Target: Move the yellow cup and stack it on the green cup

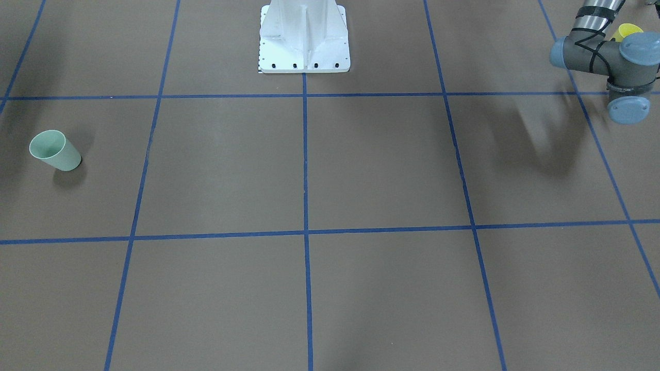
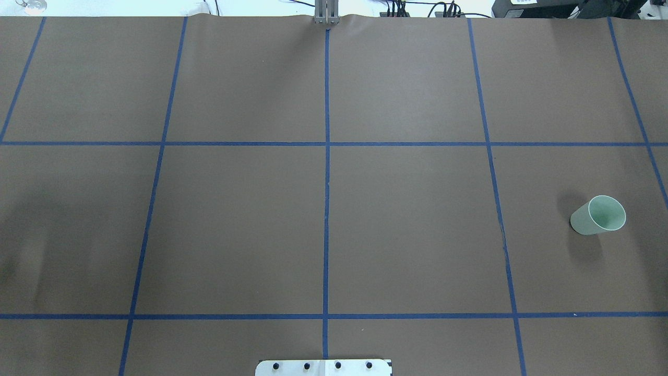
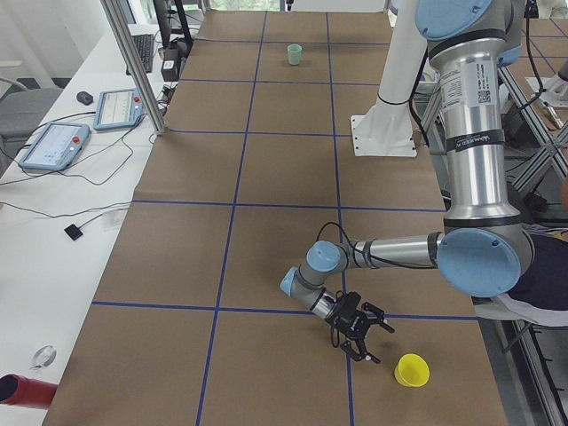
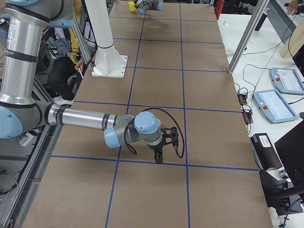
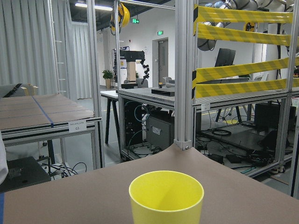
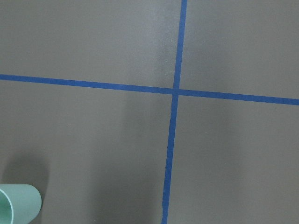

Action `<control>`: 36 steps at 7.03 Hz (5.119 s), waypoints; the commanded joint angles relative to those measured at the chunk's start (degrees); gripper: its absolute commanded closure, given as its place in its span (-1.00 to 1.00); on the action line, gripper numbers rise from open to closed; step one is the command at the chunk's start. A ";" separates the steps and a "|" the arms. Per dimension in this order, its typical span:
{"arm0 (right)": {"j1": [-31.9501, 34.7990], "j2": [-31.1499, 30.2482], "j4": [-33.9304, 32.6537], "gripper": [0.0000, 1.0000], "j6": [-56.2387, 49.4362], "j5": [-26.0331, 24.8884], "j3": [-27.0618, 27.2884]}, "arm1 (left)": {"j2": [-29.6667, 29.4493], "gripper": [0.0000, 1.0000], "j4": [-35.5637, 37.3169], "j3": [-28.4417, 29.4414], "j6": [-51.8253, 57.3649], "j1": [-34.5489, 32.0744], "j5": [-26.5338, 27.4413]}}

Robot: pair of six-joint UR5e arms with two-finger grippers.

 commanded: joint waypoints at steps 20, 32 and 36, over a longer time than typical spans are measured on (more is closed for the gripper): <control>0.00 0.00 2.65 -1.00 0.00 0.18 -1.81 | 1.22 -0.51 -9.95 16.98 2.08 2.16 -10.92; 0.00 0.61 2.65 -1.00 0.97 0.18 -1.81 | 10.62 0.02 -16.77 4.94 9.99 1.99 24.97; 0.00 1.22 2.65 -1.00 2.03 0.09 -1.28 | 19.13 0.08 -41.41 5.90 13.13 1.99 49.32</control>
